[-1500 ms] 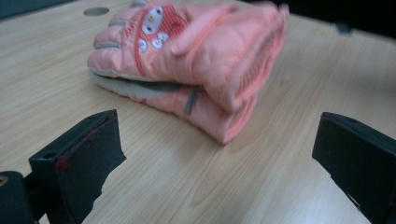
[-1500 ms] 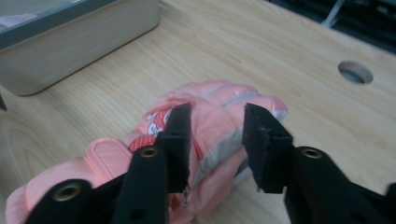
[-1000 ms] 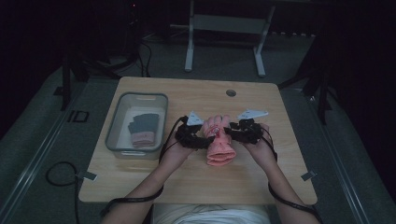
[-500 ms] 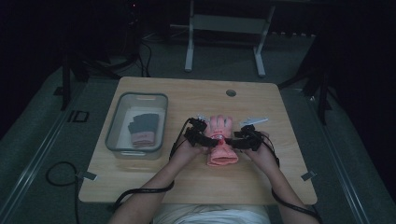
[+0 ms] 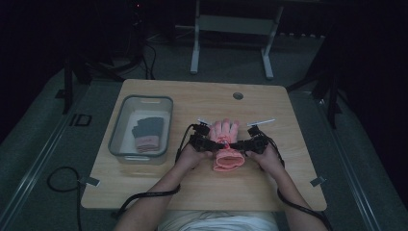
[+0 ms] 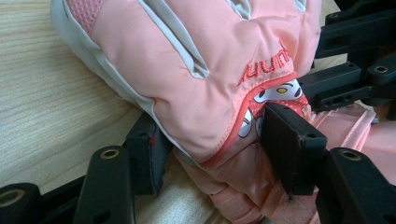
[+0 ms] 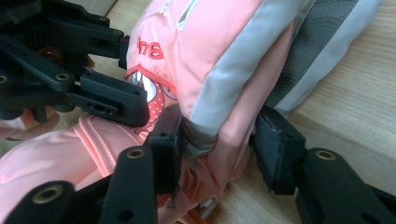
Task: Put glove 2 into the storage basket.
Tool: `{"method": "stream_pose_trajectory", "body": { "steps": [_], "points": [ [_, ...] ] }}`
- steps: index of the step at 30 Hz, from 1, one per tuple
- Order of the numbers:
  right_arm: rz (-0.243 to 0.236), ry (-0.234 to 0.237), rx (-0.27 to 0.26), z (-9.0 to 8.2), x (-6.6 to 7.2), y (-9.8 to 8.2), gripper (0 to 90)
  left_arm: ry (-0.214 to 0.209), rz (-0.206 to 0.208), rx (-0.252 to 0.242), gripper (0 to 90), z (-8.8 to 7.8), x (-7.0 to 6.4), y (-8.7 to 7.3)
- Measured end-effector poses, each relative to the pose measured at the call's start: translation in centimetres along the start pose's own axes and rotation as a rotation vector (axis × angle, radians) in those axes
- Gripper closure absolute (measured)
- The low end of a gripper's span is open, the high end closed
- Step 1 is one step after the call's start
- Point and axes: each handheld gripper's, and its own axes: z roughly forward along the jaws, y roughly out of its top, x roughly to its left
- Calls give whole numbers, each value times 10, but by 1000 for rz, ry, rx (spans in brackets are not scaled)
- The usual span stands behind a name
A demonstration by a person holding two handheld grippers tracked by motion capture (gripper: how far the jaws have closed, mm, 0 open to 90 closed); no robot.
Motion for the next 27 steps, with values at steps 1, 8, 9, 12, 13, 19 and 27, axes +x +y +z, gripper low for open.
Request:
{"method": "stream_pose_trajectory", "body": {
  "steps": [1, 8, 9, 12, 13, 19, 27],
  "points": [
    [0, -3, -1, 0, 1, 0, 587, 1, 7, -6, 445, 0, -1, 0],
    [-20, -68, -23, 0, 13, -1, 668, -10, 39, 28, 675, -1, -6, 6],
    [-24, -76, -22, 0, 14, -1, 675, -10, 39, 28, 692, -1, -6, 6],
    [-32, -88, -19, -1, 17, 1, 692, -15, 39, 16, 713, -3, -7, 6],
    [-36, -88, -19, -2, 17, 1, 695, -15, 39, 16, 717, -3, -7, 6],
    [-67, -90, -36, -10, 25, 3, 707, -14, 66, 15, 733, -16, -16, 11],
    [-107, -78, -107, -26, 47, 18, 711, 7, 108, -25, 738, -49, -26, 25]
  ]
}}
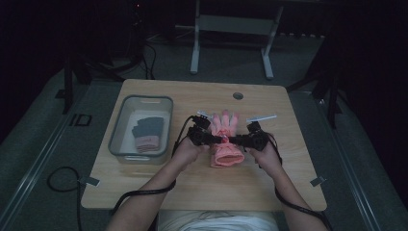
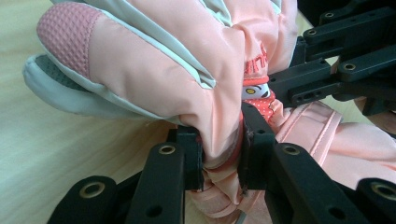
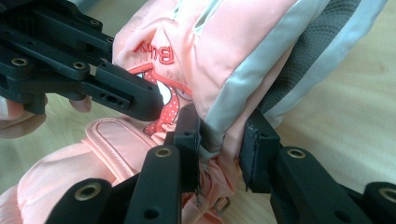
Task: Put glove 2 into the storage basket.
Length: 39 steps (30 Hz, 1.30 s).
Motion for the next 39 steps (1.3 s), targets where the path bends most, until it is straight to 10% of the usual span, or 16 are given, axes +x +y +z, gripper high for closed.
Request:
{"method": "stream_pose_trajectory", "body": {
  "steps": [27, 39],
  "points": [
    [-99, 36, -136, 3, 85, 88, 710, 129, 58, -72, 736, -130, 11, 33],
    [-145, 78, -133, 34, 127, 120, 710, 193, 32, -86, 735, -182, 35, 21]
  ]
}}
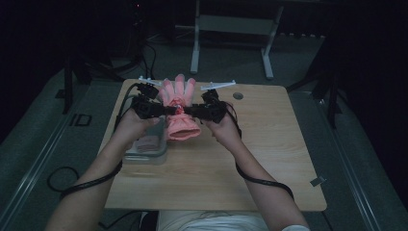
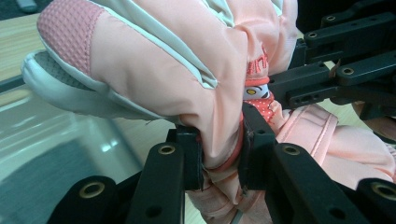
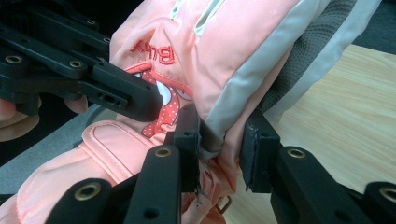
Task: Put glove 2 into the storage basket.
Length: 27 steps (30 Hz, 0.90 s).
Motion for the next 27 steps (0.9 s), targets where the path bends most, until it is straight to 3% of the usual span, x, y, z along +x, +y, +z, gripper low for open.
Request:
{"method": "stream_pose_trajectory", "body": {
  "steps": [8, 15, 21, 27],
  "points": [
    [-6, 43, -9, 31, 21, 14, 710, 51, -9, 8, 735, -29, 25, -9],
    [1, 79, -34, 58, 36, 14, 710, 77, -12, 14, 734, -45, 46, -24],
    [16, 90, -28, 85, 42, 8, 710, 95, -29, 27, 734, -42, 66, -38],
    [45, 73, 10, 112, 37, -6, 710, 97, -54, 56, 734, -23, 84, -54]
  ]
}}
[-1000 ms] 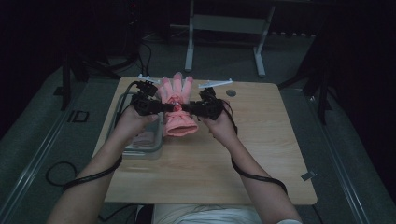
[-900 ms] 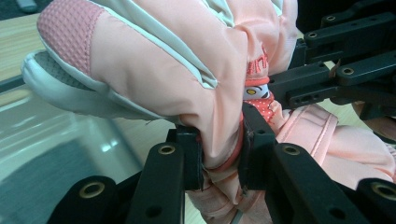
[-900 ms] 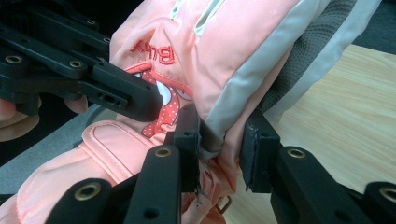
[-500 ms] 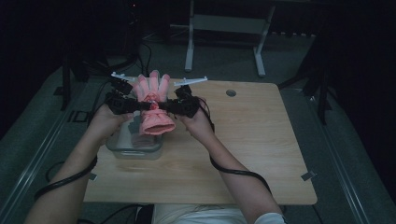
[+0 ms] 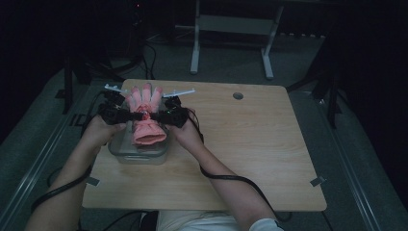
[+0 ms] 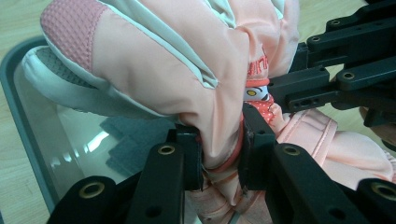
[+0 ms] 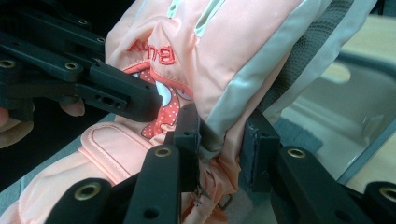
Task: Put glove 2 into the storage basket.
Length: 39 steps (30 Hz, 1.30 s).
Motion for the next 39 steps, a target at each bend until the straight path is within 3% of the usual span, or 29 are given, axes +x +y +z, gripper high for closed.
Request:
{"method": "stream_pose_trajectory", "body": {
  "steps": [6, 14, 18, 22, 27, 33, 36, 37, 39],
  "points": [
    [20, -27, 39, 17, -6, -12, 710, -36, -25, 14, 732, 19, 15, -12],
    [65, -35, 90, 29, -15, -29, 704, -34, -40, 65, 731, 38, 18, -21],
    [67, -53, 111, 34, -15, -32, 700, -33, -57, 70, 727, 43, 22, -26],
    [64, -71, 127, 39, -16, -35, 695, -17, -46, 87, 722, 49, 22, -26],
    [72, -75, 134, 39, -18, -37, 688, -18, -42, 90, 705, 52, 23, -27],
    [91, -73, 148, 37, -22, -32, 611, -32, -75, 55, 631, 51, 29, -31],
    [69, -81, 128, 27, -24, -27, 584, -29, -84, 39, 593, 53, 30, -31],
    [56, -67, 89, 19, -23, -24, 547, -18, -92, 28, 562, 55, 30, -31],
    [48, -65, 70, 14, -22, -22, 529, -16, -93, 20, 539, 55, 30, -31]
  ]
}}
